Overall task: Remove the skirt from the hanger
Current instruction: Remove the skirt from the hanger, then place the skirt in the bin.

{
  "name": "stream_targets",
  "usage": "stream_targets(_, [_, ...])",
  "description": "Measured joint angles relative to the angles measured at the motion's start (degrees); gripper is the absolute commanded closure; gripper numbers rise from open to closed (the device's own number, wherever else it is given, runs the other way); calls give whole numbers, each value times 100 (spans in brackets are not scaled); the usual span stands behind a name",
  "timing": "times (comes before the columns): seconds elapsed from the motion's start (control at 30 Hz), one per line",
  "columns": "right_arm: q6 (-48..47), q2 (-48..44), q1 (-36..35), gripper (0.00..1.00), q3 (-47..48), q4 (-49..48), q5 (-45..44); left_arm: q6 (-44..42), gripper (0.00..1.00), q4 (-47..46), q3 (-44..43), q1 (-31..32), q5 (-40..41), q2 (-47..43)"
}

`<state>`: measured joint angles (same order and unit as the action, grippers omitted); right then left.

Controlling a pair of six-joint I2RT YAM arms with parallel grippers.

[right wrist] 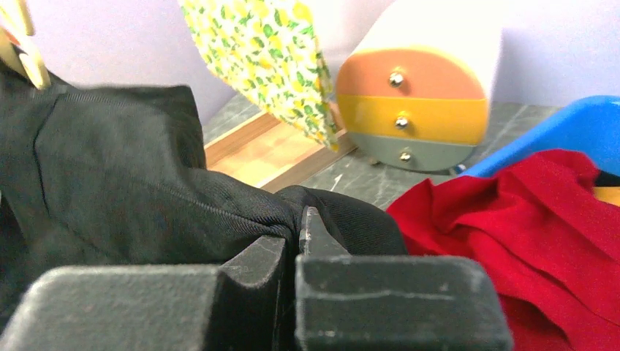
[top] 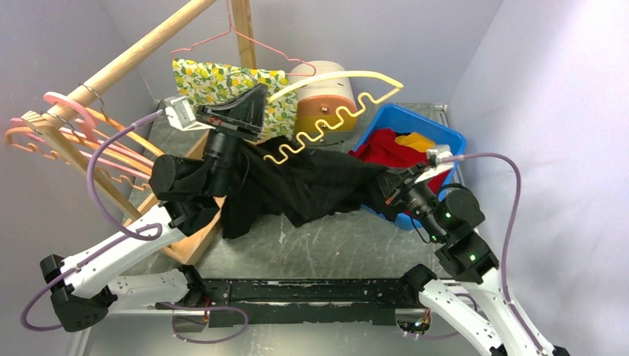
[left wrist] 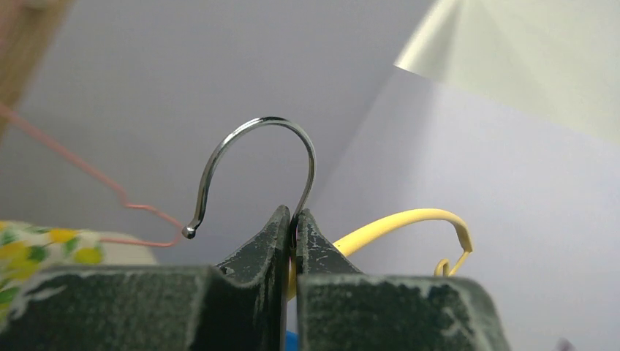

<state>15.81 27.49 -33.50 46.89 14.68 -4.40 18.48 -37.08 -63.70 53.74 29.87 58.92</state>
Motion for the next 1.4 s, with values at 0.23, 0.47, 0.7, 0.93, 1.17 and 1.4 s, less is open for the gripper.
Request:
stream_targets(0.23, [81,1204,0,100,109,-227,1163,264,93,-223,-66,-2,-1674,365])
stream_targets(0.47, [98,1639,0,100,387,-247,1655,345,93,-260,-181,-2,-2855,348])
stream_targets(0.7, [-269,1801,0,100,1799,-376,619,341,93,-271,-203,-2,-3633,-79])
stream_targets(0.93, [-1047,1921,0,100,2691,-1141,-1145,186,93,-164,-203,-2,-3963,-472])
stream_targets(1.17, [-2155,2618,2,100,3718,-2262,-2203,79,93,229,-214,-2,-4063,-490])
stream_targets(1.4, [-3272,3628,0,100,4741,-3038,-2754,81,93,450,-214,-2,-4065,-492])
